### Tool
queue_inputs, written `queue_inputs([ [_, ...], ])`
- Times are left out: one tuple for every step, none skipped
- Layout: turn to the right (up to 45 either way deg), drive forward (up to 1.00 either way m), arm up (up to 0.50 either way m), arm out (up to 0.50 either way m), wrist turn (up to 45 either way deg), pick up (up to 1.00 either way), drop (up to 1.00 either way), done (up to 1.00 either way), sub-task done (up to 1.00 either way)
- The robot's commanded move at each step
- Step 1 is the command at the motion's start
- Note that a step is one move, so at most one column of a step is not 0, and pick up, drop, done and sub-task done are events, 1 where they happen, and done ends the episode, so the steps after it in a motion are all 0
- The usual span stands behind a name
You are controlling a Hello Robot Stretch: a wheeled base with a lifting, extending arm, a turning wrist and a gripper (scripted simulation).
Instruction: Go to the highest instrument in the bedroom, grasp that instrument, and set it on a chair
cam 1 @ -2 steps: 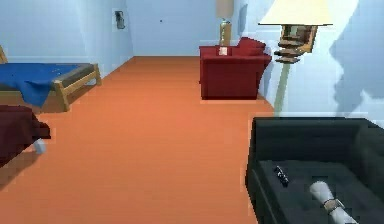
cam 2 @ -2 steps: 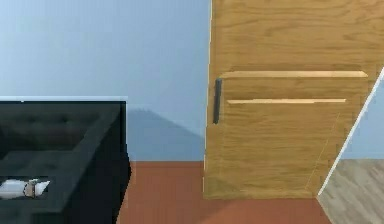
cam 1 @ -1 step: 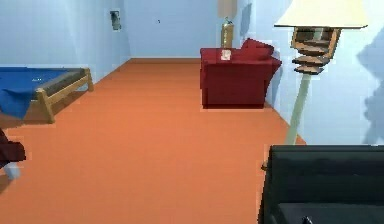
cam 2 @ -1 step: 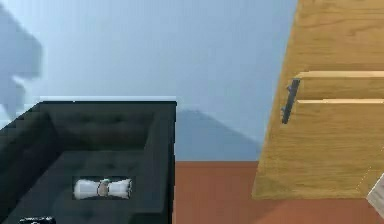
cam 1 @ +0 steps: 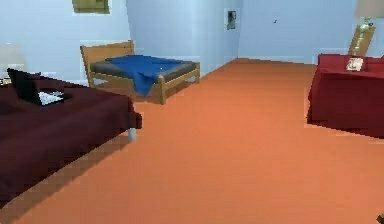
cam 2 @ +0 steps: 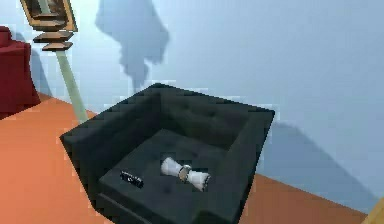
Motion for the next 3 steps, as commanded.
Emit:
queue_inputs([
  [0.0, 1.0, 0.0, 0.0, 0.0, 0.0, 0.0, 0.0, 0.0],
  [0.0, 1.0, 0.0, 0.0, 0.0, 0.0, 0.0, 0.0, 0.0],
  [-30.0, 0.0, 0.0, 0.0, 0.0, 0.0, 0.0, 0.0, 0.0],
])
